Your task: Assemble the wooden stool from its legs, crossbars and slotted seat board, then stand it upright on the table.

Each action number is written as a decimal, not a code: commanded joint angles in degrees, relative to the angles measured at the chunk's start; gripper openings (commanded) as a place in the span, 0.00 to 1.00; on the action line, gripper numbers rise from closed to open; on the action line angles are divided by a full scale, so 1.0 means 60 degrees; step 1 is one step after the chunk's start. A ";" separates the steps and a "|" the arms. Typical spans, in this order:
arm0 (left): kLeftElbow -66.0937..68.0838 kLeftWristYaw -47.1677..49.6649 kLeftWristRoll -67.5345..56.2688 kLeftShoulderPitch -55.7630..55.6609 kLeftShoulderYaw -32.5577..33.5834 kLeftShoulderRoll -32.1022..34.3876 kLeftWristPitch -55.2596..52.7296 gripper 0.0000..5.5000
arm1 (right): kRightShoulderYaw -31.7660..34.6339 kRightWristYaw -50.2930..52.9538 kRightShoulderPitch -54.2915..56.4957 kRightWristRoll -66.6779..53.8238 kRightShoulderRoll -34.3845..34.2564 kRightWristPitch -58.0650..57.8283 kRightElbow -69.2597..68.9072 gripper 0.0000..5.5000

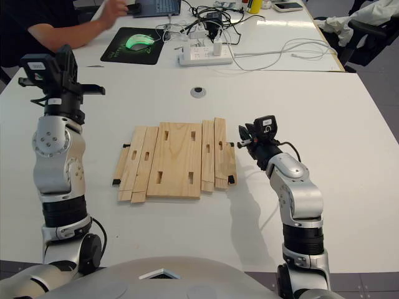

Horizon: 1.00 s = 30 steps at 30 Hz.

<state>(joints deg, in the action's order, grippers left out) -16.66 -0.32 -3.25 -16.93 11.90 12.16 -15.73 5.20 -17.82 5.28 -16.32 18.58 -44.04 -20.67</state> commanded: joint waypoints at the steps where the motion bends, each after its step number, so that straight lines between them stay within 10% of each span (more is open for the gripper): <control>1: -0.0261 0.0045 -0.0017 0.0352 0.0121 0.0030 -0.0286 0.00 | -0.0093 -0.0327 0.0073 -0.0346 0.0305 -0.0843 -0.0110 0.32; 30: -0.0884 -0.0087 -0.0286 0.0613 0.0168 0.0074 -0.0914 0.00 | -0.1841 -0.1444 -0.0379 0.0232 0.2098 -0.1142 0.0078 0.42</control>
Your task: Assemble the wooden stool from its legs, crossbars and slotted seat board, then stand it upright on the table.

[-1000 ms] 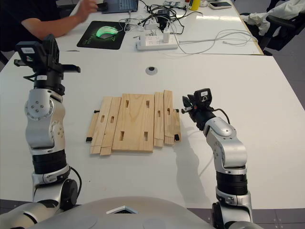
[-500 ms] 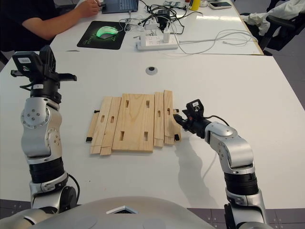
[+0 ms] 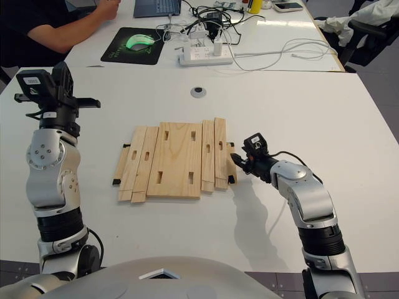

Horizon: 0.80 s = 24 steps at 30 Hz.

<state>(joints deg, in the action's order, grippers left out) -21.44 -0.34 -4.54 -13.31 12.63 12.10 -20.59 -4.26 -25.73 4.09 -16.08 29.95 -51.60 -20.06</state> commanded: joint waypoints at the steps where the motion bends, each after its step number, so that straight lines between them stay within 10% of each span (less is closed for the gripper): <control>1: -0.0088 -0.0091 -0.0069 -0.0010 0.0042 0.0092 -0.0111 0.00 | -0.0393 -0.0169 -0.0197 0.0272 0.0280 0.0191 -0.0013 0.42; 24: -0.0010 -0.0118 -0.0094 -0.0015 0.0155 0.0140 0.0000 0.00 | -0.0899 -0.0569 0.0187 0.1519 0.1185 0.1241 0.1587 0.42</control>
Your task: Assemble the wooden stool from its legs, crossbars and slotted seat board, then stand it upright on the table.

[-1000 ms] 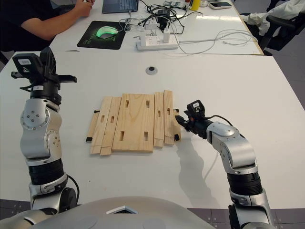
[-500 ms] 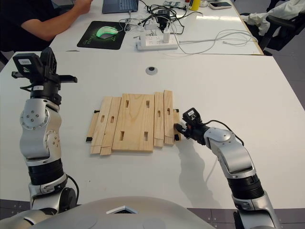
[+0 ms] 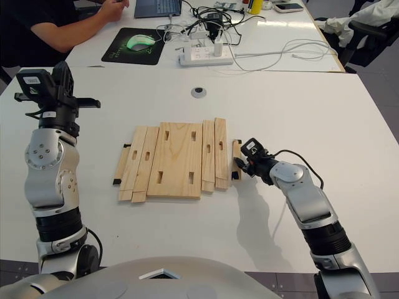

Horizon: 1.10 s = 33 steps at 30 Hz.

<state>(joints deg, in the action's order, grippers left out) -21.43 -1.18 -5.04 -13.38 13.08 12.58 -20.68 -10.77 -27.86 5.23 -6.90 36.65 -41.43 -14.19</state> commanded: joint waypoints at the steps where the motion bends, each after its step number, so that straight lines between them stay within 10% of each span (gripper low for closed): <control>1: 0.0002 0.0019 -0.0004 -0.0003 0.0069 0.0047 0.0037 0.00 | 0.0416 -0.0217 0.0097 -0.0283 -0.0134 -0.0615 0.0625 0.42; 10: 0.0022 -0.0020 -0.0062 -0.0025 0.0018 -0.0014 0.0027 0.00 | 0.2905 0.0819 0.0851 -0.2372 -0.2256 -0.2637 0.0196 0.42; 33: 0.0118 -0.0337 -0.0170 -0.0336 -0.0193 0.0150 -0.0219 0.00 | 0.2705 0.3102 -0.0054 -0.1637 -0.3411 -0.4296 -0.1360 0.42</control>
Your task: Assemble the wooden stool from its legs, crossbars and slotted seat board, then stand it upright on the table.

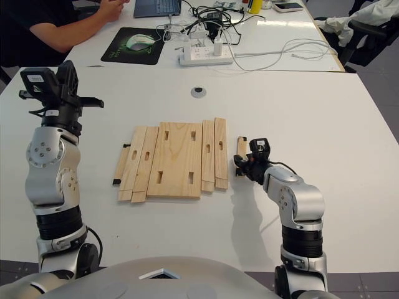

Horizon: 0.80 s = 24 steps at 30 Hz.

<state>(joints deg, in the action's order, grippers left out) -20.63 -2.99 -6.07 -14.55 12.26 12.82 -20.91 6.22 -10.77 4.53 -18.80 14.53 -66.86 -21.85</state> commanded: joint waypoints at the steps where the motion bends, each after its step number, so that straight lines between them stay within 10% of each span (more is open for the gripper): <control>1: -0.0022 -0.0038 0.0001 -0.0162 -0.0059 0.0112 -0.0198 0.00 | -0.0186 0.0298 0.0081 0.0409 0.0322 -0.0102 -0.0058 0.42; 17: 0.0018 0.0244 0.0059 -0.0413 0.0261 0.0257 -0.0302 0.00 | -0.0017 0.0102 0.0057 0.0499 0.0537 -0.1074 0.0892 0.24; 24: 0.0734 -0.0047 -0.1533 -0.0815 0.1077 -0.0010 -0.1164 0.00 | 0.0451 -0.0437 0.1837 0.0560 0.0664 0.2694 0.1702 0.24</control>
<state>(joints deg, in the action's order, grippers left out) -17.38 -0.40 -10.35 -18.10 17.70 12.76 -24.01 8.48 -11.52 9.95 -16.07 18.22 -60.19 -12.39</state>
